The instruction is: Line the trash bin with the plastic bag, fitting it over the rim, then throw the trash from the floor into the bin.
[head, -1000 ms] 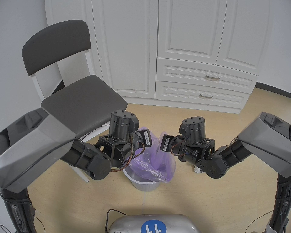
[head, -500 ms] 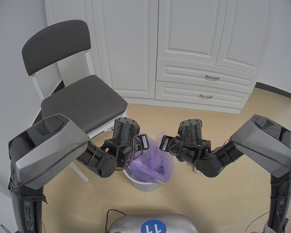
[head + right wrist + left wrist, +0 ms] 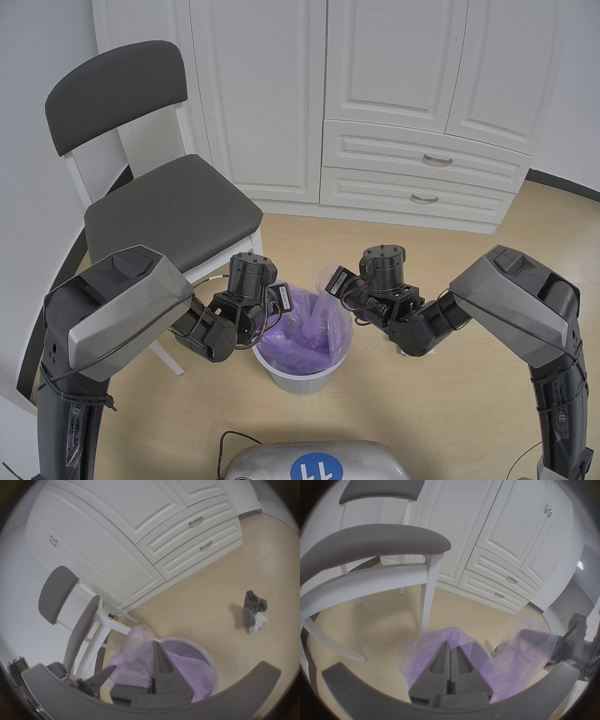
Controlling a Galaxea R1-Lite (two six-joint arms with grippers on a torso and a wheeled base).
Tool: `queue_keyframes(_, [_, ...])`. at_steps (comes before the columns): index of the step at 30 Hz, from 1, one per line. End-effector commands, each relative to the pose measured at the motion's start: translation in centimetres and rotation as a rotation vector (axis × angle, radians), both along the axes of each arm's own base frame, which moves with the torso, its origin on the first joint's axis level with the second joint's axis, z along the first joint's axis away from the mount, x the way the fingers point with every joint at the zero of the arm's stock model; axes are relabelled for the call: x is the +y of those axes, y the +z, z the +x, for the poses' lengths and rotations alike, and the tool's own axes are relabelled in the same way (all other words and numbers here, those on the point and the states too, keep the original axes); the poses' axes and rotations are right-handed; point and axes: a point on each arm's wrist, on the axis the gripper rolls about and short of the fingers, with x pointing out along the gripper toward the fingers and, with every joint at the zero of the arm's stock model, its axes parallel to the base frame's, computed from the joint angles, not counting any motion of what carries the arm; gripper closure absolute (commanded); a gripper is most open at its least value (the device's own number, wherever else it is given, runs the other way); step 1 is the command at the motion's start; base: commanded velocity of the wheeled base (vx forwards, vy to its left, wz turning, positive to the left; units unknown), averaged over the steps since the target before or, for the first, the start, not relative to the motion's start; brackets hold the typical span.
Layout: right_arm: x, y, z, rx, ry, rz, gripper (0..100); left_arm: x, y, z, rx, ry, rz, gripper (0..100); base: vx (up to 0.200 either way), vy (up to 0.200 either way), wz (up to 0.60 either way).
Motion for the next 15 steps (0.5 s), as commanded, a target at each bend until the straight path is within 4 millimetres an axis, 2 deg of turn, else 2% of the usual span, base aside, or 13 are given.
queue_keyframes(1, [0.4,-2.1,0.9,0.022,-0.011,0.018,100,0.2,-0.5,0.1,0.011,0.009,-0.001,100,0.000,0.000,0.00])
queue_keyframes(6, [0.8,-2.1,0.9,-0.020,0.010,0.113,100,0.4,-0.1,0.1,0.005,0.015,-0.013,100,0.000,0.000,0.00])
queue_keyframes(7, [1.3,-2.0,0.7,-0.039,0.048,0.142,100,0.6,0.6,0.1,-0.004,0.018,-0.018,100,0.000,0.000,0.00])
queue_keyframes(10, [1.6,-2.0,0.6,-0.043,0.059,0.146,100,0.6,0.9,0.0,-0.008,0.019,-0.023,100,0.000,0.000,0.00])
queue_keyframes(11, [2.2,-2.6,0.3,-0.031,0.074,0.138,100,0.6,1.1,-0.5,-0.005,0.013,-0.022,100,0.000,0.000,0.00])
queue_keyframes(14, [2.1,-4.6,0.9,-0.003,0.071,0.114,100,0.3,1.0,-0.8,0.003,0.006,-0.018,100,0.000,0.000,0.00])
queue_keyframes(15, [2.1,-4.6,0.9,-0.003,0.071,0.114,100,0.3,1.0,-0.8,0.003,0.006,-0.018,100,0.000,0.000,0.00])
